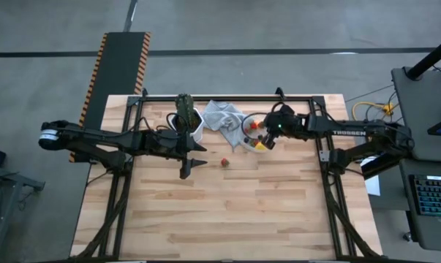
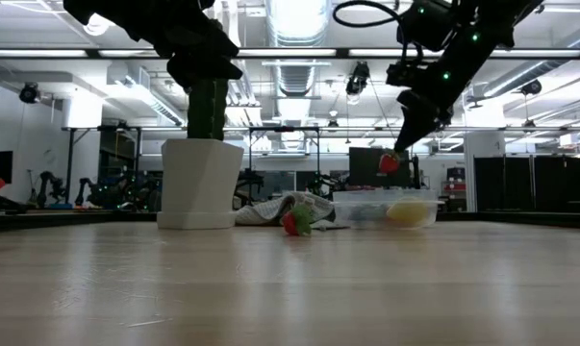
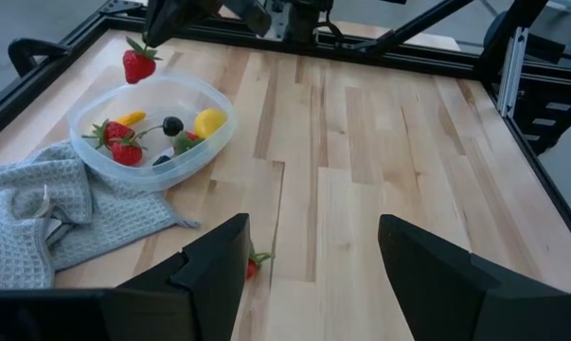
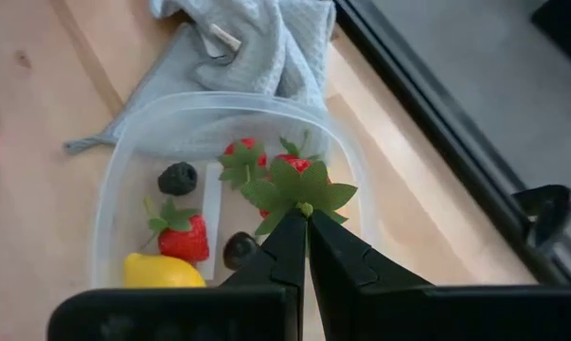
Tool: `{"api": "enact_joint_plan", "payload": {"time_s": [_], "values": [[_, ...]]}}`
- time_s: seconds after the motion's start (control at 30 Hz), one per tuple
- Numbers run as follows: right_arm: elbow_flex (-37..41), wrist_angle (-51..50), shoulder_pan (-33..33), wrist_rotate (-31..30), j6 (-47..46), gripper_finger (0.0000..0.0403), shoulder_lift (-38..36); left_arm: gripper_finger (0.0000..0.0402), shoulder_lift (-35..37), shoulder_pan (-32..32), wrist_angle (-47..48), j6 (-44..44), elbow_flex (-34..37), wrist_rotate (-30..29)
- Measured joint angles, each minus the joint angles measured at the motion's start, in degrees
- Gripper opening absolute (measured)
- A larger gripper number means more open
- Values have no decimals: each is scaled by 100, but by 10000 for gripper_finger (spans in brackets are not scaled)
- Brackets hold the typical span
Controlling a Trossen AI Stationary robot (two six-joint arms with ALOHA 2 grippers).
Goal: Pick and placing Produce into tupperware
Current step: Put the bottom strawberry into the transparent bin
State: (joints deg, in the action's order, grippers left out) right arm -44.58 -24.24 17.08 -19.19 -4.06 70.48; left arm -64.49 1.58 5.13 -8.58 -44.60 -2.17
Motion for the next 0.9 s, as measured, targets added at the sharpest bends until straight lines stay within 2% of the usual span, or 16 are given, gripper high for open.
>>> {"api": "enact_joint_plan", "payload": {"time_s": [0.2, 0.9], "values": [[-4, -33, 349, 488, 98, 8, 39, 222, 0, 2, 4, 0, 0, 0], [-59, 92, 617, 762, 255, 8, 1218, 222, 0, 2, 26, 2, 0, 0]]}}
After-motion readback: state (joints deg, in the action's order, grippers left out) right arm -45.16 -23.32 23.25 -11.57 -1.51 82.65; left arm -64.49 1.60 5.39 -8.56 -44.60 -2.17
